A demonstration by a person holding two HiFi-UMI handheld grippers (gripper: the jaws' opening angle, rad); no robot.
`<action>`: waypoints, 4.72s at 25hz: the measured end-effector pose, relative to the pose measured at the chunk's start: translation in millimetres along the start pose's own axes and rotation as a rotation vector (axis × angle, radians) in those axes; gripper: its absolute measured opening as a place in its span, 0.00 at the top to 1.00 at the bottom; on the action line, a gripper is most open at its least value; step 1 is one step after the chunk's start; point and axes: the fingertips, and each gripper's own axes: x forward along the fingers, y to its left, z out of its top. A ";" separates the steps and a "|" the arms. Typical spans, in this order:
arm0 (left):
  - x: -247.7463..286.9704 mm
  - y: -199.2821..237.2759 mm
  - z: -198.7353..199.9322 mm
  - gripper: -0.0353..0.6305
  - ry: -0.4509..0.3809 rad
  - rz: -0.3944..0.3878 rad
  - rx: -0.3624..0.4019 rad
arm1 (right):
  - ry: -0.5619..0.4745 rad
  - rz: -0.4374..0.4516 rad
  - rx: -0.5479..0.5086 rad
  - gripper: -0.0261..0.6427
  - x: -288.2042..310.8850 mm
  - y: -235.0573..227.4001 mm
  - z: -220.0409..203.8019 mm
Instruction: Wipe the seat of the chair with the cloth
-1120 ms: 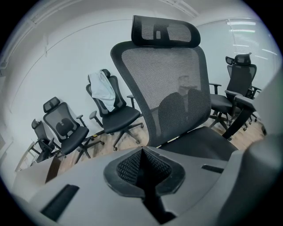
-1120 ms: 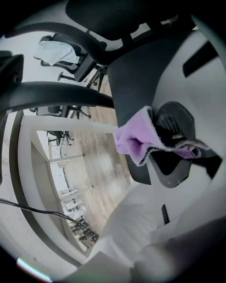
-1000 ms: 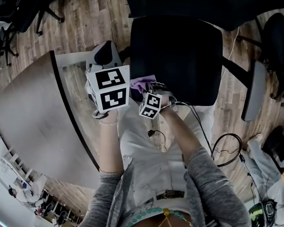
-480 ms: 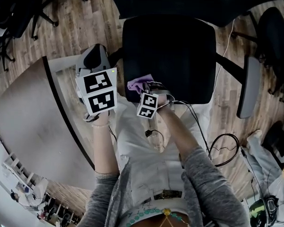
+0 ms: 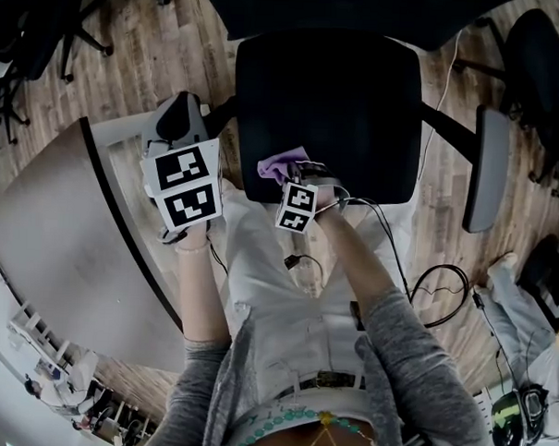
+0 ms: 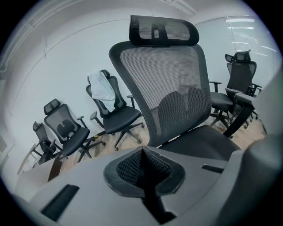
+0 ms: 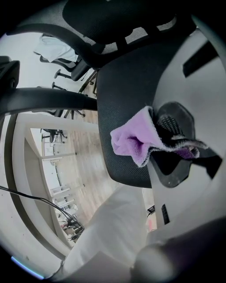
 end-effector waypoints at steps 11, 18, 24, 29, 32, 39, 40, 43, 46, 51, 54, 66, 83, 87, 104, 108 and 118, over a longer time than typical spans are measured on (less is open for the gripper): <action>0.3 1.5 -0.3 0.94 0.001 0.003 0.002 | 0.039 -0.004 0.032 0.89 -4.8 -5.8 -23.2; 1.4 1.5 -1.5 0.94 0.001 0.009 0.005 | 0.072 -0.008 0.050 0.89 -9.1 -9.1 -47.9; 0.5 3.6 -0.9 0.94 -0.001 0.021 0.008 | 0.090 -0.012 0.051 0.89 -14.1 -11.4 -62.0; 0.8 4.8 -0.6 0.94 -0.001 0.023 0.007 | 0.104 -0.016 0.041 0.89 -17.2 -13.3 -70.9; -1.0 3.7 -1.3 0.94 0.001 0.015 -0.005 | 0.112 -0.017 0.046 0.89 -20.3 -12.9 -77.6; -0.5 1.8 -0.9 0.94 0.001 0.020 0.003 | 0.121 -0.021 0.054 0.89 -25.4 -15.5 -94.3; -0.3 1.7 -1.1 0.94 0.000 0.020 0.003 | 0.122 -0.021 0.054 0.89 -25.6 -15.9 -96.1; 0.5 0.7 -1.4 0.94 0.001 0.016 0.000 | 0.128 -0.023 0.057 0.89 -27.2 -17.3 -101.7; 0.9 0.9 -0.5 0.94 0.000 0.021 0.009 | 0.138 -0.025 0.057 0.89 -30.3 -18.8 -109.3; 0.7 -0.8 -1.1 0.94 0.001 0.018 0.004 | 0.152 -0.033 0.064 0.89 -34.3 -20.6 -121.6; 0.7 -0.1 -1.1 0.94 0.000 0.016 0.004 | 0.164 -0.039 0.071 0.89 -37.1 -21.4 -127.5; -2.1 -2.2 -0.3 0.94 0.001 0.025 0.009 | 0.193 -0.069 0.092 0.89 -51.8 -23.5 -162.1; -0.6 -4.2 -1.8 0.94 0.002 0.026 0.017 | 0.222 -0.114 0.161 0.89 -79.5 -33.7 -210.2; 0.1 -4.0 -1.1 0.94 0.002 0.028 0.020 | 0.222 -0.122 0.180 0.89 -85.5 -36.6 -219.8; 0.0 -7.0 0.6 0.94 0.005 0.031 0.019 | 0.220 -0.101 0.171 0.89 -107.6 -43.8 -253.3; 0.1 -5.9 2.6 0.94 0.002 0.035 0.025 | 0.204 -0.090 0.221 0.89 -110.1 -47.4 -257.4; 1.9 -5.3 1.7 0.94 0.001 0.035 0.023 | 0.185 -0.088 0.234 0.89 -109.5 -48.3 -257.7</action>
